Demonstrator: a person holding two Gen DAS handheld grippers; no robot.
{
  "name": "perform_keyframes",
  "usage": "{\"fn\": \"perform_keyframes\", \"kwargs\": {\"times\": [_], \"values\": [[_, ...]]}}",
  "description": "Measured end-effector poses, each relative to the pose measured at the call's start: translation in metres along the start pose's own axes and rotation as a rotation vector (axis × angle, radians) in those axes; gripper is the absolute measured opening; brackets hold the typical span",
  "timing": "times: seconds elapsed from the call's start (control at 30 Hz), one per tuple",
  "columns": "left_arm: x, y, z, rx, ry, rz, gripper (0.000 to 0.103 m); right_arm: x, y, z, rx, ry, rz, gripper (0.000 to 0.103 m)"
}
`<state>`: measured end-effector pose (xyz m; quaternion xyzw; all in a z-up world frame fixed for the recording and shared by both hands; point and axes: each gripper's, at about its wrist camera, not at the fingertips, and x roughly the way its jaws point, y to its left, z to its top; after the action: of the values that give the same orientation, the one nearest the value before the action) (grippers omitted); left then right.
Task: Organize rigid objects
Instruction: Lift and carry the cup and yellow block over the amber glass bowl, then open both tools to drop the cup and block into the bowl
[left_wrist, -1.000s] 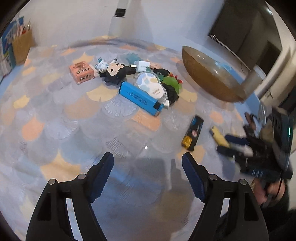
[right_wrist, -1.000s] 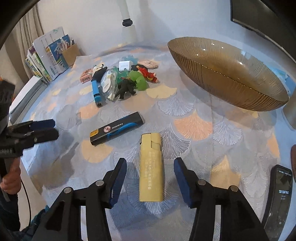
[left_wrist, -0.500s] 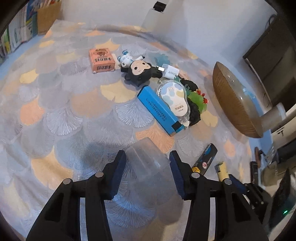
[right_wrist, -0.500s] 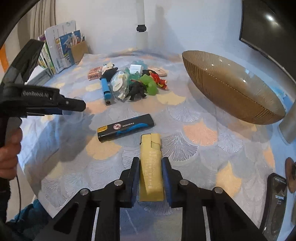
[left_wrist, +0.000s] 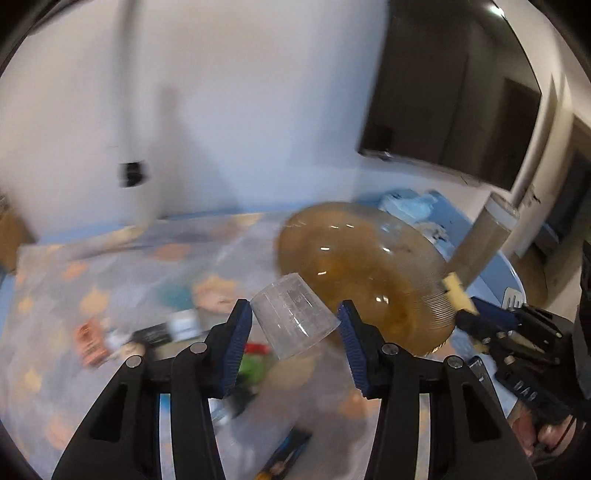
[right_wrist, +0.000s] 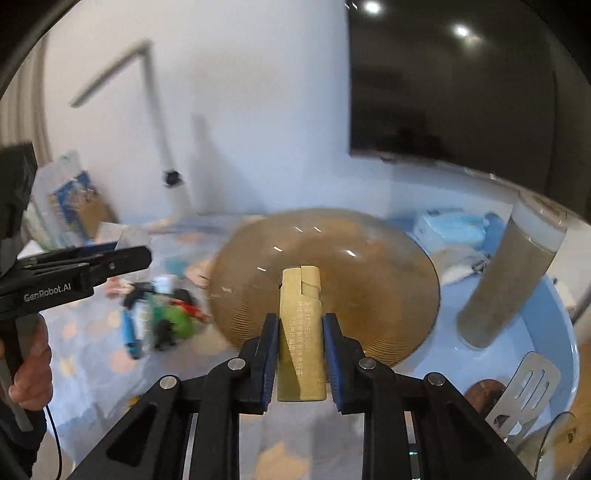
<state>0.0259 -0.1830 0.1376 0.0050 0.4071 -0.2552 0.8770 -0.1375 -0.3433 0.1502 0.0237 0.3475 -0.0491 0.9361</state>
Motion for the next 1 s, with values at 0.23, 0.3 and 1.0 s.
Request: {"fn": "perform_keyframes", "kwargs": {"times": [0.23,0.3,1.0], "values": [[0.064,-0.026,-0.004,0.020,0.099,-0.060,0.046,0.046,-0.022,-0.008,0.041,0.144,-0.018,0.023],[0.073,-0.029,-0.007,0.017,0.121,-0.065,0.046,0.051,-0.024,-0.010,0.038,0.163,-0.022,0.023],[-0.083,0.070,-0.048,-0.104,-0.133,0.139,0.079,-0.026,0.082,-0.030,-0.042,-0.056,0.175,0.081]]}}
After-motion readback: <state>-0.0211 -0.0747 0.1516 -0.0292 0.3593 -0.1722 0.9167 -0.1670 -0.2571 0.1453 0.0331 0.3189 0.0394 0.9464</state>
